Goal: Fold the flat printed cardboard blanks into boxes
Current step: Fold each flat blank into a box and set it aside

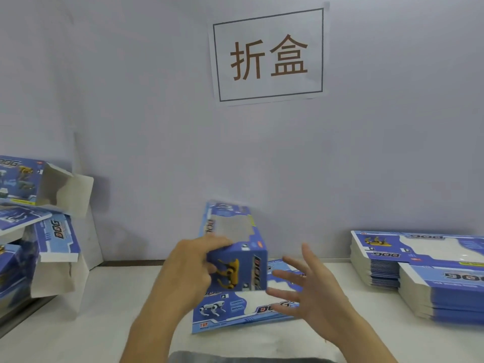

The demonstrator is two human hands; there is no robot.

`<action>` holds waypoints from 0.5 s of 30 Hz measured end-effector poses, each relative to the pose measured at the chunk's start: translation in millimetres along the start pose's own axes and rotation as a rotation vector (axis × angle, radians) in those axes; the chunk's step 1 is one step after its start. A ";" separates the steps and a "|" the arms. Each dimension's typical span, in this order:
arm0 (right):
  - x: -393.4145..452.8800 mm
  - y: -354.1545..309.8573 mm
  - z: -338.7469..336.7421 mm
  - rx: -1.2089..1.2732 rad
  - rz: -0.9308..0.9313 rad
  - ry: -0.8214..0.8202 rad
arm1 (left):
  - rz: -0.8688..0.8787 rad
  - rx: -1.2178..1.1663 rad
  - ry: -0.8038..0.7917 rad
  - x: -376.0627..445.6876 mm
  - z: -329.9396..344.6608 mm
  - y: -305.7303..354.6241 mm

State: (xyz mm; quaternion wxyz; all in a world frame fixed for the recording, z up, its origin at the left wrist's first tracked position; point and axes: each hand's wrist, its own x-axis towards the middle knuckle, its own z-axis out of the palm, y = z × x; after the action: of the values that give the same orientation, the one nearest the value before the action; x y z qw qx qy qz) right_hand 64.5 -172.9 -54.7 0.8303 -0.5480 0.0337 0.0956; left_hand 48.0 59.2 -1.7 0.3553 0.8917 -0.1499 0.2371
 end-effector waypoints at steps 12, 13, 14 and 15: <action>4.4 3.7 -5.8 0.240 -0.347 -0.151 | -0.324 -0.850 0.141 5.0 51.7 12.5; 3.4 3.2 -7.5 0.245 -0.321 -0.221 | -0.342 -0.930 0.216 5.2 52.5 11.1; 3.2 3.6 -12.1 0.257 -0.290 -0.260 | -0.362 -0.976 0.290 4.1 51.3 5.7; 2.8 3.9 -18.7 0.279 -0.259 -0.250 | -0.382 -1.028 0.323 3.0 46.4 2.9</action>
State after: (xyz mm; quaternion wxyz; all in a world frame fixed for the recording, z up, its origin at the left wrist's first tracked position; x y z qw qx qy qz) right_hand 67.4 -188.2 -66.1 0.9011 -0.4115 -0.1272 0.0496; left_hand 64.0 24.2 -27.9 0.7984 0.5678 -0.0260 0.1984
